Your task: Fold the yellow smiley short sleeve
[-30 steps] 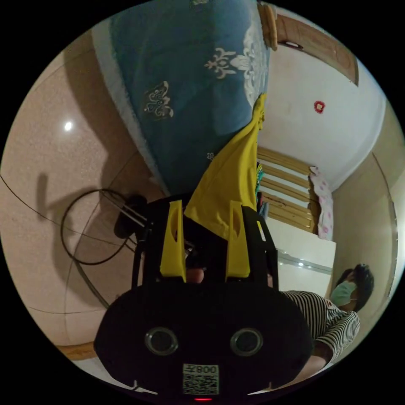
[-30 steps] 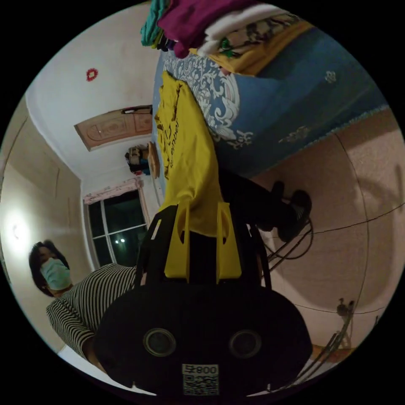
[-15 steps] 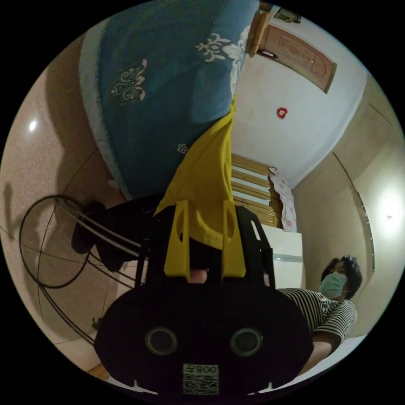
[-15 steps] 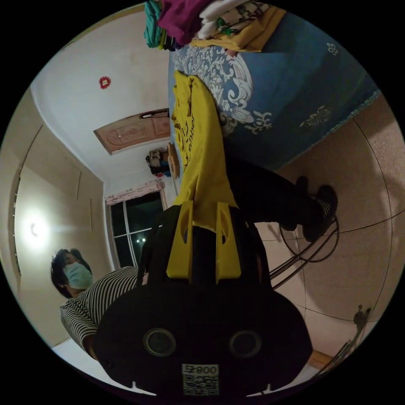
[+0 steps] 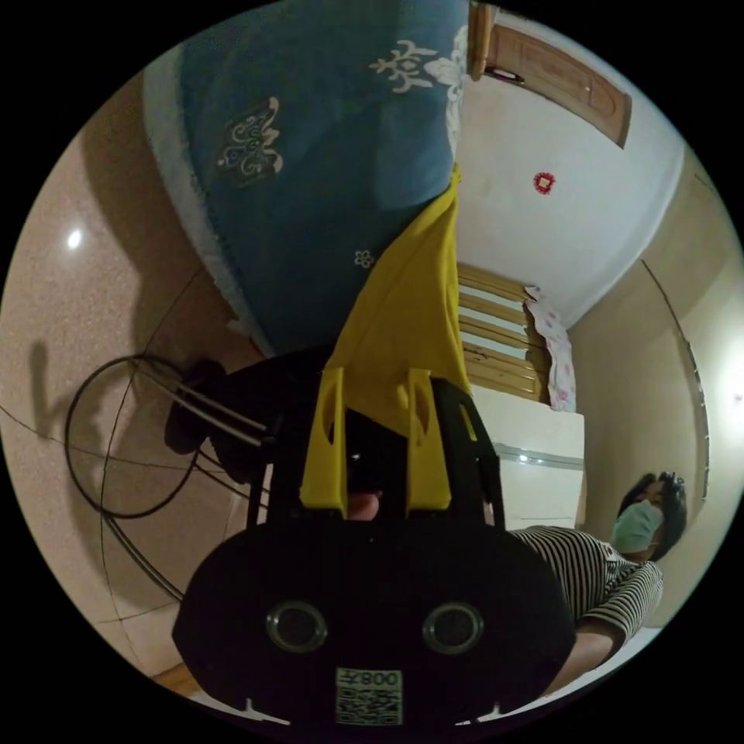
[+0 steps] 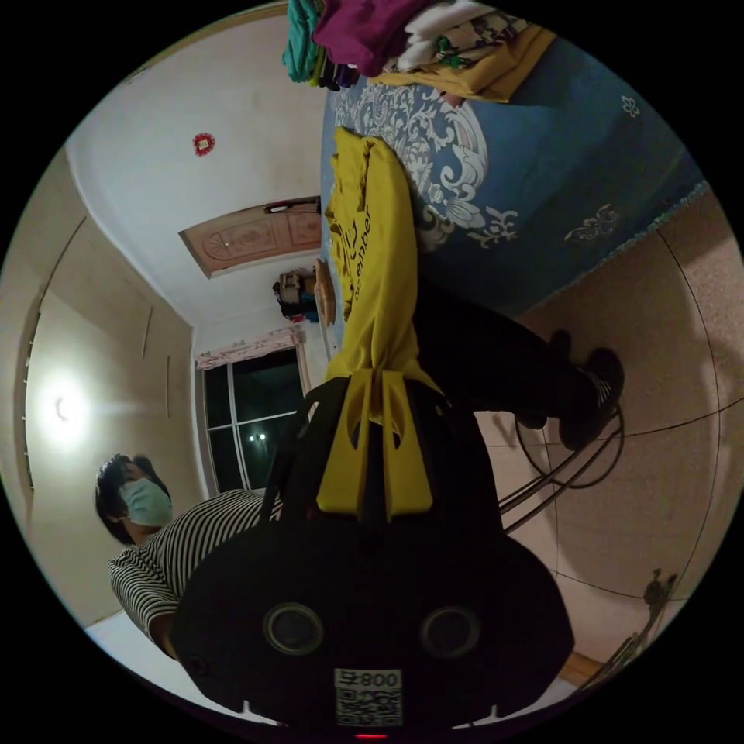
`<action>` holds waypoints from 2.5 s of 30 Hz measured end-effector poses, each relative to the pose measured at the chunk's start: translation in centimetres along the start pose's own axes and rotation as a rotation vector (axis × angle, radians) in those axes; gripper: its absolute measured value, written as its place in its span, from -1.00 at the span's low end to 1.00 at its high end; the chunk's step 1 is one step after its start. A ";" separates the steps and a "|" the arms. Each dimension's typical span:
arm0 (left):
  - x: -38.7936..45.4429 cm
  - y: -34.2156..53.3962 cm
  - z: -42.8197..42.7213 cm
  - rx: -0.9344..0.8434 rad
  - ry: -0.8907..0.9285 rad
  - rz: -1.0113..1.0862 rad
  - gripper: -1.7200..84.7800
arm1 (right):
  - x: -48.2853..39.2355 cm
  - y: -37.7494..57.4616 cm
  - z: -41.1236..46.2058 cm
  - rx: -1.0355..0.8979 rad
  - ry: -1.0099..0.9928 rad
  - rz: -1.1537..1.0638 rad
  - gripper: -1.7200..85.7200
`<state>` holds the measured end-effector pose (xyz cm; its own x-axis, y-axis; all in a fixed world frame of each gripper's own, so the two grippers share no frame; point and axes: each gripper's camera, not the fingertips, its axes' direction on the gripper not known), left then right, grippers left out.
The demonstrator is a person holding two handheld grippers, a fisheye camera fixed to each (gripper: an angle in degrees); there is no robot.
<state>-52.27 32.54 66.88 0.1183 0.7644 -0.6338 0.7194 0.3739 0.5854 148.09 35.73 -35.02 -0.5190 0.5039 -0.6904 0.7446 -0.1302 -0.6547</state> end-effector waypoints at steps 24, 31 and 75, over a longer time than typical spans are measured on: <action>14.4 17.5 -7.5 0.122 0.257 0.306 -0.95 | -4.2 12.6 0.2 0.071 -0.114 -0.151 -0.95; 22.3 20.9 -6.5 0.090 0.310 0.465 -0.95 | -8.5 15.7 0.5 0.088 -0.178 -0.279 -0.95; 39.1 16.7 7.8 0.096 0.413 0.498 -0.95 | -21.9 14.0 4.3 0.162 -0.272 -0.312 -0.95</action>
<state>-30.27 64.56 47.91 0.1942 0.9801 -0.0409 0.7068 -0.1109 0.6987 168.06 19.18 -30.40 -0.8163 0.2999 -0.4936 0.4705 -0.1504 -0.8695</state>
